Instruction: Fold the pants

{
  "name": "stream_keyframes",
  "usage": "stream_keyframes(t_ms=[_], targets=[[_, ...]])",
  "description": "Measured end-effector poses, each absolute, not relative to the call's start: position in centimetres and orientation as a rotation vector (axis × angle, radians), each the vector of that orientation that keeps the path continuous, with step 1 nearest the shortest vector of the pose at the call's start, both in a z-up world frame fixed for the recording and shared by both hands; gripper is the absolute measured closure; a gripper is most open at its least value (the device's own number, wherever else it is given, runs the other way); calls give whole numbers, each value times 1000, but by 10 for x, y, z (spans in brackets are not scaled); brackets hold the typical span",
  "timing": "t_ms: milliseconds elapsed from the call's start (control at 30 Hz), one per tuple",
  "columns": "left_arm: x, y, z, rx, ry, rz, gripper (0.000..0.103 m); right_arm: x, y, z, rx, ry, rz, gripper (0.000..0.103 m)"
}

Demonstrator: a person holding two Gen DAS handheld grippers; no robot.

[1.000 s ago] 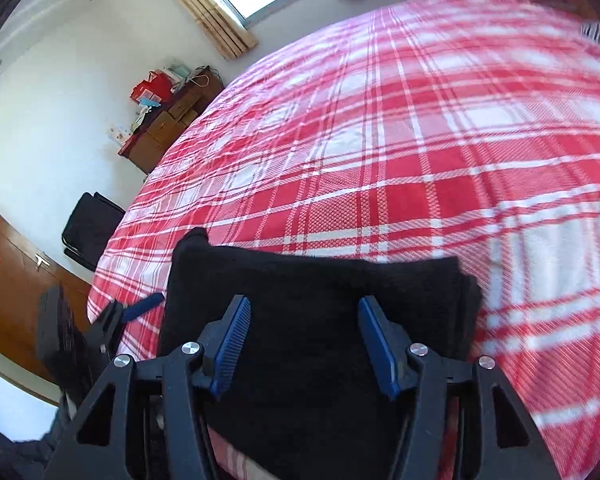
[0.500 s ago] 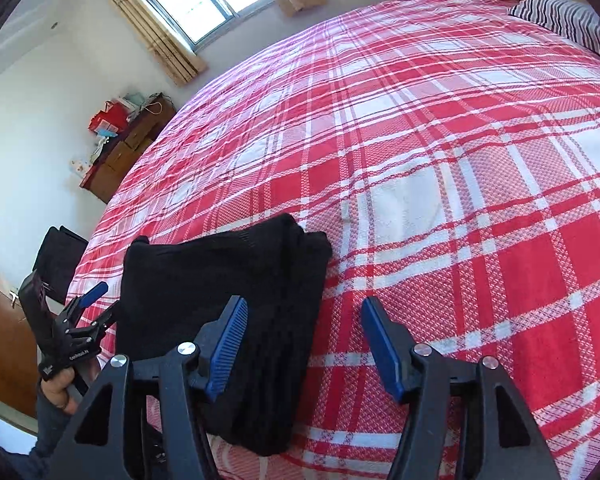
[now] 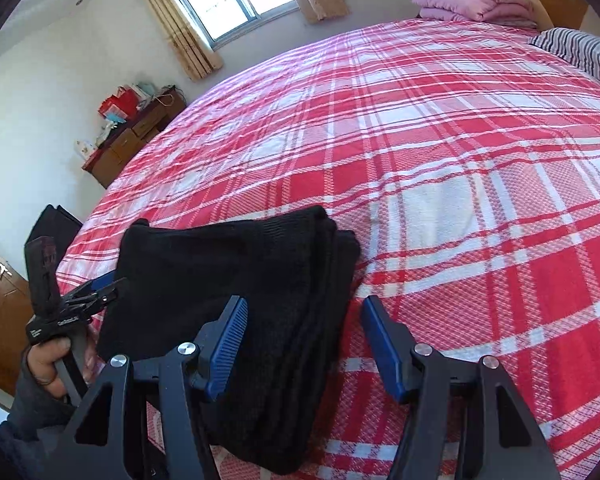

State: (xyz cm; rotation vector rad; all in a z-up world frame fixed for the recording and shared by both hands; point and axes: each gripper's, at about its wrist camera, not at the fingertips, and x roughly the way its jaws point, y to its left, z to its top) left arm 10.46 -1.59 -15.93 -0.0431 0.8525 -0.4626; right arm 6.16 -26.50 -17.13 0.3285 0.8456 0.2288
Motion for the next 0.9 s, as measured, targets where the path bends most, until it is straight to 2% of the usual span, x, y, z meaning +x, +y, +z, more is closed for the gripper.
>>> stream_keyframes(t_ms=[233,300,367,467,533,600,733,800,833,900], targets=[[109,-18,-160,-54,850,-519,0,66,-255,-177,303,852,240,43],[109,-17,-159,-61,850,-534,6,66,-258,-178,315,854,242,46],[108,-18,-158,-76,852,-566,18,66,-260,-178,326,856,247,48],[106,-22,-158,-78,855,-594,25,67,-260,-179,331,855,242,52],[106,-22,-158,-85,856,-602,28,67,-263,-178,360,850,257,66],[107,-20,-158,-109,864,-628,38,68,-269,-180,426,853,290,70],[107,-15,-159,-154,876,-664,55,66,-270,-180,437,850,298,72],[106,-13,-159,-179,879,-680,68,64,-268,-179,433,844,301,74],[105,-11,-159,-195,878,-691,78,63,-268,-178,432,841,301,74],[104,-10,-157,-200,874,-686,83,61,-267,-176,431,834,304,75]])
